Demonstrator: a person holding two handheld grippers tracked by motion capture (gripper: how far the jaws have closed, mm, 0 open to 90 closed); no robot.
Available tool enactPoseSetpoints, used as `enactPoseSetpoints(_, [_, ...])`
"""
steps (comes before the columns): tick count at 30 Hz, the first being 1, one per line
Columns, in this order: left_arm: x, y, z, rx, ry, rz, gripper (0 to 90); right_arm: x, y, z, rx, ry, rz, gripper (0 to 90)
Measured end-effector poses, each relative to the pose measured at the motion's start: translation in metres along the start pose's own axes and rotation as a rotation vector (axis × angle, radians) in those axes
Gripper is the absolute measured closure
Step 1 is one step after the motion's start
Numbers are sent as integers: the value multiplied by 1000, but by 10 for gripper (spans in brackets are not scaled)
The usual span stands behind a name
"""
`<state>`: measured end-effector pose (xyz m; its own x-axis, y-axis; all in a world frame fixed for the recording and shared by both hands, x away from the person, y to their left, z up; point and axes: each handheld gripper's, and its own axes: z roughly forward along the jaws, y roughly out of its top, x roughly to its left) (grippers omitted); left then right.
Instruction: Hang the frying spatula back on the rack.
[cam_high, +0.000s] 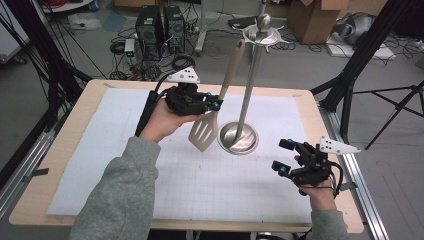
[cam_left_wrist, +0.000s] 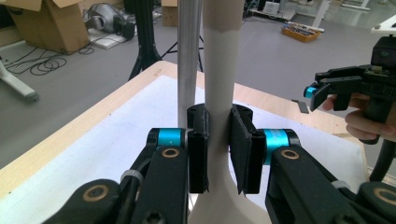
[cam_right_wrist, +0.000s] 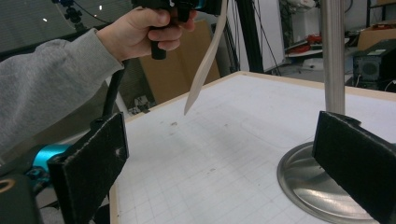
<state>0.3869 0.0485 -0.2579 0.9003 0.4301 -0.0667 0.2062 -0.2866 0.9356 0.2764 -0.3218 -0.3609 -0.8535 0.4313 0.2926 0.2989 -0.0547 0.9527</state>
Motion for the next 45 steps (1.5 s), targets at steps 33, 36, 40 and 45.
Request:
enactPoseSetpoints(33, [-7, 2, 16, -14, 40, 60, 628, 1, 0, -2, -9, 0, 7, 26])
enactPoseSetpoints(36, [-8, 0, 13, -14, 42, 109, 527, 1, 0, -2, -6, 1, 6, 26])
enactPoseSetpoints(40, [-6, -3, 7, 1, 39, 108, 392, 1, 0, -2, -5, -1, 4, 26])
enactPoseSetpoints(45, [-3, -8, -5, 16, 37, 95, 205, 1, 0, -2, -3, -3, -2, 26])
